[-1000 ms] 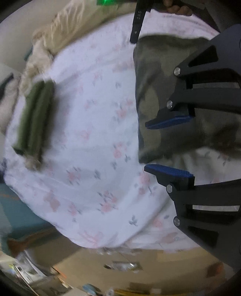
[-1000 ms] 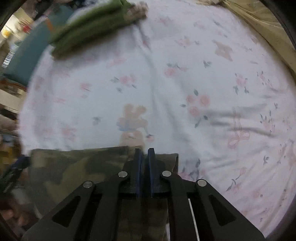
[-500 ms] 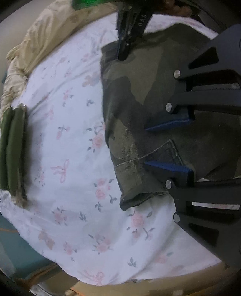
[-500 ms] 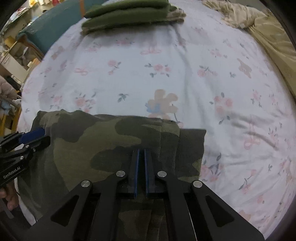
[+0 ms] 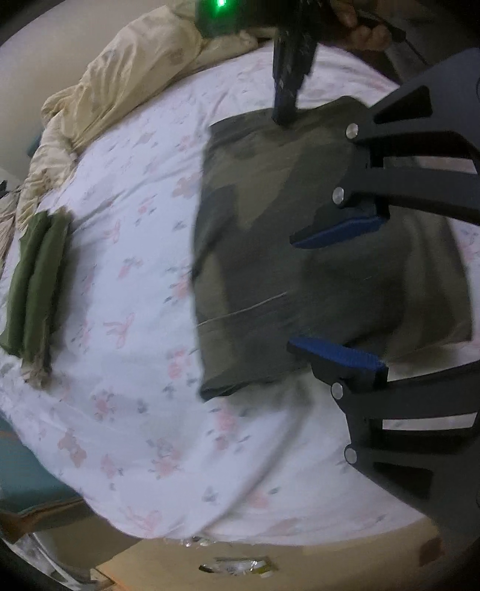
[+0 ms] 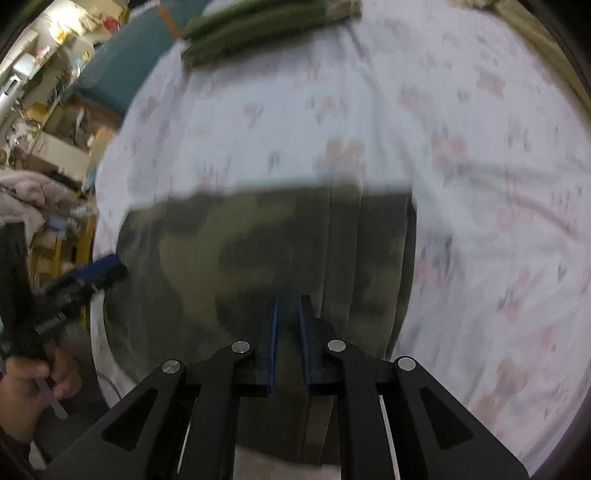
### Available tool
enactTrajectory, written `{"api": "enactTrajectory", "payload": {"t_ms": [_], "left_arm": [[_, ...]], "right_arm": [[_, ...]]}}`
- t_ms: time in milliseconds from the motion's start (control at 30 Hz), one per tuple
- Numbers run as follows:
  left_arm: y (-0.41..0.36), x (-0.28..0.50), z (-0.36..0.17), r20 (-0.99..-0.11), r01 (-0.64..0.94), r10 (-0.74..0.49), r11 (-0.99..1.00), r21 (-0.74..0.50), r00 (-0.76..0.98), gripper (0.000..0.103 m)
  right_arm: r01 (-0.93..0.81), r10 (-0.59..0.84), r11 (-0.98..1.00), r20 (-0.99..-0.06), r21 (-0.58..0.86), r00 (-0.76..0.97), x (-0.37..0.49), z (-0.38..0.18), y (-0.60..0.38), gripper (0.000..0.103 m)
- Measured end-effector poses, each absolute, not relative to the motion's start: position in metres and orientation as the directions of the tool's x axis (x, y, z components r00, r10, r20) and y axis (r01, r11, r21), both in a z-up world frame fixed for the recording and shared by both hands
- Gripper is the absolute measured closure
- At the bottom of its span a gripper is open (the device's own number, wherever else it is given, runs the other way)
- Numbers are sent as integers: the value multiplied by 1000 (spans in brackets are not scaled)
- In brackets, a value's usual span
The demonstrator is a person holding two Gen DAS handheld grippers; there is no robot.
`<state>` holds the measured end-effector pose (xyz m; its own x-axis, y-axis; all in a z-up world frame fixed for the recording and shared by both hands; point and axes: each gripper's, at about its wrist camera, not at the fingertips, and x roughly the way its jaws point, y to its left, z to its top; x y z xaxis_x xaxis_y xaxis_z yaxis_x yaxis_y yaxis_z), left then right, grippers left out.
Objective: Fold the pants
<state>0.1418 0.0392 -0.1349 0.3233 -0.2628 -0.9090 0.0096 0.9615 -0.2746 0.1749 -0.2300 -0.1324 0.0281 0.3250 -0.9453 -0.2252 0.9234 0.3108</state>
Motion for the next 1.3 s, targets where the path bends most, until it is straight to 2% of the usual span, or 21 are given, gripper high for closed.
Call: {"api": "enactTrajectory", "payload": {"t_ms": [167,267,300,333,367,400,433,467,500,600,733,867,933,1000,1033,1067,1100,1167,1233,1300], "left_arm": [[20,139,-166,-945,51,-188,982,-181,269,54],[35,135,-147,-921,-7,-249,965,-263,299,50],[48,131,-136,-896,-50,-275,949,-311,348,40],[61,126,-130,-883,-95,-272,939,-330,382,32],[74,121,-127,-873,-150,-257,927,-344,414,14],[86,117,-126,-867,-200,-242,913,-355,434,5],[102,112,-130,-872,-270,-224,891,-364,435,4],[114,111,-138,-880,-328,-230,864,-381,415,4],[121,110,-145,-881,-359,-251,842,-403,401,4],[133,108,-166,-865,-423,-329,770,-478,378,4],[101,117,-184,-848,-305,-412,804,-510,333,4],[68,125,-203,-853,-222,-465,829,-514,238,5],[58,126,-205,-843,-187,-481,830,-526,240,7],[54,130,-201,-825,-162,-505,819,-551,251,34],[53,131,-199,-819,-155,-516,814,-560,253,37],[51,131,-197,-817,-149,-517,814,-562,256,46],[50,131,-195,-817,-139,-514,817,-559,261,55],[45,133,-189,-825,-109,-494,836,-537,274,66],[46,126,-174,-832,-98,-467,852,-514,299,73],[41,121,-154,-841,-62,-437,876,-478,319,76]], "right_arm": [[-251,262,936,-965,246,30,167,-155,-222,93],[-223,378,910,-921,351,97,166,-132,-245,93],[-203,405,905,-903,374,143,164,-124,-257,91],[-172,422,903,-888,393,182,164,-118,-268,82],[-126,455,890,-861,437,226,165,-111,-283,77],[-97,488,872,-834,480,256,166,-109,-295,53],[-77,509,857,-815,509,277,166,-110,-306,38],[-55,515,851,-806,523,291,165,-113,-315,18],[-33,510,850,-808,525,296,166,-117,-320,15],[63,545,815,-800,575,250,174,-140,-335,15],[99,551,814,-815,572,180,180,-168,-329,15],[79,655,745,-749,662,100,170,-191,-319,15],[44,649,756,-757,653,74,166,-196,-310,14],[-23,626,780,-777,626,69,161,-193,-297,13],[-54,651,758,-758,649,36,159,-193,-288,14],[-75,656,753,-755,653,13,157,-192,-281,15],[-136,614,783,-789,607,15,152,-189,-270,17],[-176,604,789,-796,589,44,147,-182,-262,36],[-219,596,795,-796,566,109,140,-163,-257,63],[-244,587,802,-795,545,155,133,-147,-256,75]]}}
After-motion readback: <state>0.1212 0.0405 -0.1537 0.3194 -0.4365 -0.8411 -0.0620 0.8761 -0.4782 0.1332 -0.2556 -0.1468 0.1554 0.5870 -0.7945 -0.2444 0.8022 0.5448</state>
